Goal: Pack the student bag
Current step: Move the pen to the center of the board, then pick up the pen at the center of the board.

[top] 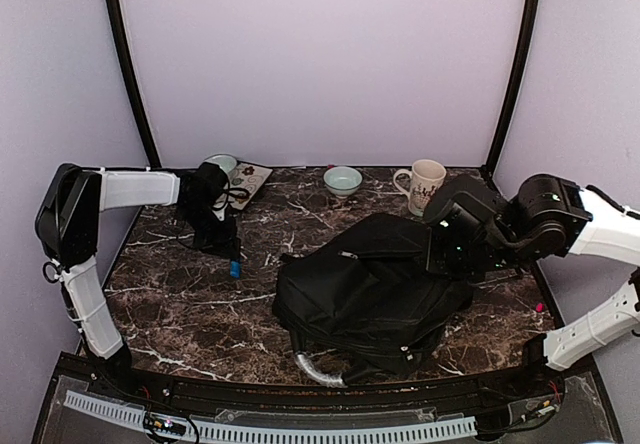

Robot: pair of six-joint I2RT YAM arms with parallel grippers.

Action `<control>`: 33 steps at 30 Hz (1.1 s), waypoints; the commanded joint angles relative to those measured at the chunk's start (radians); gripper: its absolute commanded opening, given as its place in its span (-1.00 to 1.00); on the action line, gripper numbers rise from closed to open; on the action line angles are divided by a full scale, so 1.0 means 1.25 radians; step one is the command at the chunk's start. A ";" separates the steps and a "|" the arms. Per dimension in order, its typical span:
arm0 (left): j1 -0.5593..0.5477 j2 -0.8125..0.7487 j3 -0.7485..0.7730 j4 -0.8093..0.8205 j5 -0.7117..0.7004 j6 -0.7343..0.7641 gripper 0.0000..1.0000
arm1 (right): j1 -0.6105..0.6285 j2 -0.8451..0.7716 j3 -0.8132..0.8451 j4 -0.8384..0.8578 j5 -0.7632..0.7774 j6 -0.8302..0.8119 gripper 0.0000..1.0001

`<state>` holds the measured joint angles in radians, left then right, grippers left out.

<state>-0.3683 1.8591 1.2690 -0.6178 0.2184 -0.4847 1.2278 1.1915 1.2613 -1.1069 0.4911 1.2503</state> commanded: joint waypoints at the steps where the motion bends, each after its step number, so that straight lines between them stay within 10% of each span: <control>1: -0.026 -0.074 0.001 -0.071 -0.087 0.105 -0.70 | -0.005 0.026 0.032 0.090 0.011 -0.029 -1.00; 14: -0.106 -0.147 0.018 -0.116 -0.224 0.104 0.26 | -0.004 0.066 0.063 0.111 0.013 -0.076 -1.00; 33: -0.125 -0.192 -0.223 0.089 -0.289 0.013 0.26 | -0.005 0.094 0.087 0.103 -0.020 -0.082 -1.00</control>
<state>-0.5274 1.6390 1.0481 -0.6239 -0.0956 -0.4557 1.2274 1.3151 1.3148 -1.0473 0.4526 1.1530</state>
